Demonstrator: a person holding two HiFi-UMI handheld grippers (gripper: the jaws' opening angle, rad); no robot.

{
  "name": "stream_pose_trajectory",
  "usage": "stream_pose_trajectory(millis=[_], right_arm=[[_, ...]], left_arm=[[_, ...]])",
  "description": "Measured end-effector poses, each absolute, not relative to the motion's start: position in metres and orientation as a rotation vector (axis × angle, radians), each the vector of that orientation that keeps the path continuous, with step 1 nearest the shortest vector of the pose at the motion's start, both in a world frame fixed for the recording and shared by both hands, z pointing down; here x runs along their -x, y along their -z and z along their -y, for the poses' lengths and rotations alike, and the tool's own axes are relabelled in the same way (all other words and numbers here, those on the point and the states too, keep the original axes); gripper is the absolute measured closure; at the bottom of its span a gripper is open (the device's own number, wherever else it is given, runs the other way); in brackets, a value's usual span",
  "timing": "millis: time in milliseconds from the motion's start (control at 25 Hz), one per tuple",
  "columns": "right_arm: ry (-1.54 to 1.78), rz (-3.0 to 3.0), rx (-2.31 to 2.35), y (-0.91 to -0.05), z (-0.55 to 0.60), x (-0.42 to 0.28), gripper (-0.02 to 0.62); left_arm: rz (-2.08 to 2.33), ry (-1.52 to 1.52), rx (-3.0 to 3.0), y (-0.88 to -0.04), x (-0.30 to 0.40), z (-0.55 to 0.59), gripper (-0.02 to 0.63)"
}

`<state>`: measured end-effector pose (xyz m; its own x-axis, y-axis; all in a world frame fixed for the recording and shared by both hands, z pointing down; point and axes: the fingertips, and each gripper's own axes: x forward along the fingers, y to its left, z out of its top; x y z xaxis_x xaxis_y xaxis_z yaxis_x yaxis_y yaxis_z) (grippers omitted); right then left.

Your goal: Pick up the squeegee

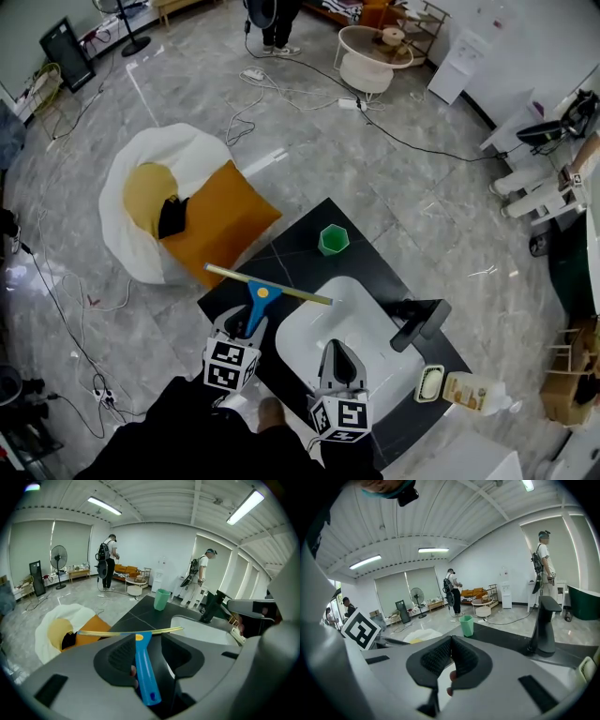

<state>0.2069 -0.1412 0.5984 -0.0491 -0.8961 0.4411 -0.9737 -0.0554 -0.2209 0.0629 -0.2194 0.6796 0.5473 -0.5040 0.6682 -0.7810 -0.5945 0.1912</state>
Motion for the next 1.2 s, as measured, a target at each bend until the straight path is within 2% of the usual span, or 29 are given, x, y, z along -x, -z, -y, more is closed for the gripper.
stream_pose_trajectory(millis=[120,280,1200], right_arm=[[-0.737,2.034,-2.044,-0.602,0.142,-0.209,0.580],[-0.753,2.024,-2.037,-0.610,0.144,-0.213,0.580],[-0.805,1.980,-2.031,-0.630,0.146,-0.228,0.580]], left_arm=[[1.020,-0.843,-2.262,-0.701,-0.065,0.220,0.402],[1.033,-0.892,-2.217,-0.723,-0.066,0.224,0.396],[1.095,-0.947,-2.144,-0.760,-0.068,0.241,0.425]])
